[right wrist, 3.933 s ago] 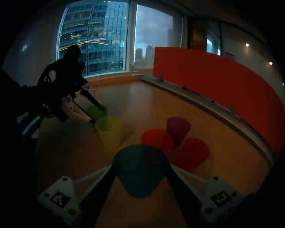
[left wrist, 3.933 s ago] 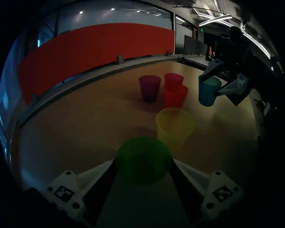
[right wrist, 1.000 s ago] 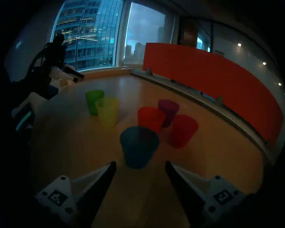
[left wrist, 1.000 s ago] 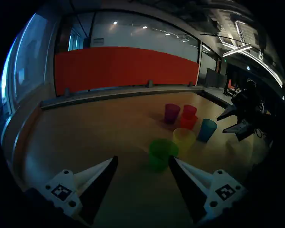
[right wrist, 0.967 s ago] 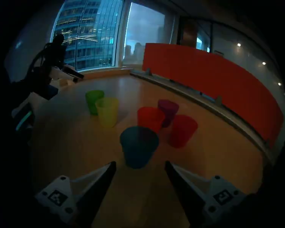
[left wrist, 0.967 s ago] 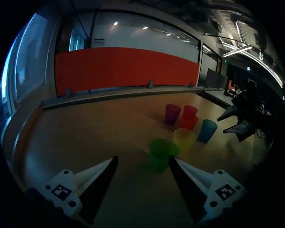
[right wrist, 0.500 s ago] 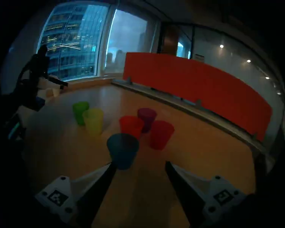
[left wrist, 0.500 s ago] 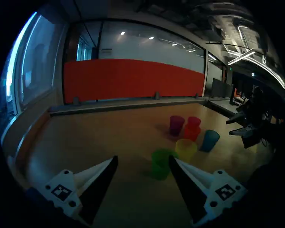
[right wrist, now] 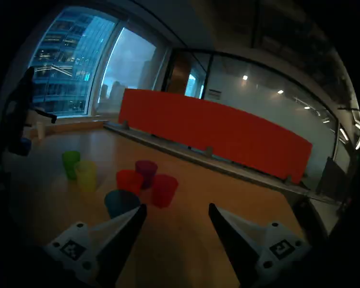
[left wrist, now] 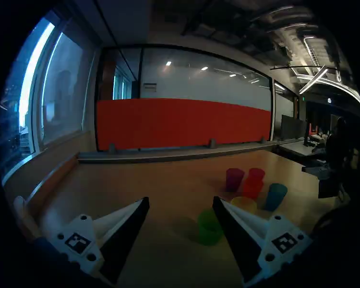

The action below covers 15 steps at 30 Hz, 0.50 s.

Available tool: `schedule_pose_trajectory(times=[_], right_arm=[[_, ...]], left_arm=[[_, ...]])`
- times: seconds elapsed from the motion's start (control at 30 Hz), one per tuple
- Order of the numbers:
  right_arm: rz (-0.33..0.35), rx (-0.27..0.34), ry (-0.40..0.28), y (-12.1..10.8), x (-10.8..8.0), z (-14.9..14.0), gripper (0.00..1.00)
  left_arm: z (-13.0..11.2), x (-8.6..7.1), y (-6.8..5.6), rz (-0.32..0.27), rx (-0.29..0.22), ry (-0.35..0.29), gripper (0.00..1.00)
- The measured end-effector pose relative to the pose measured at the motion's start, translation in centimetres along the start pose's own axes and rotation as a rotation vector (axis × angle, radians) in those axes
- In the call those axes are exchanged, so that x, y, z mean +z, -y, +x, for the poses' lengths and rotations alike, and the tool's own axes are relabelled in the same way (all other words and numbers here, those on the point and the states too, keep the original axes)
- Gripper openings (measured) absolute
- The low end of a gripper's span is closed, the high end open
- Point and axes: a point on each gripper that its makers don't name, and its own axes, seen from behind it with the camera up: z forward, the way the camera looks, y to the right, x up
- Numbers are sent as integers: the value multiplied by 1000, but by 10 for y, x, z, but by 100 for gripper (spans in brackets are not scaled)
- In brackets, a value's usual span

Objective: Pour water

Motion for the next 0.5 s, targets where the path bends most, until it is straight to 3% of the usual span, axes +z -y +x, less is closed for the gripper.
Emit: schedule_pose_trajectory(times=[0.5], right_arm=[[-242, 110, -105, -31, 5, 26, 100]], left_arm=[[26, 4, -1, 107, 34, -135, 98]])
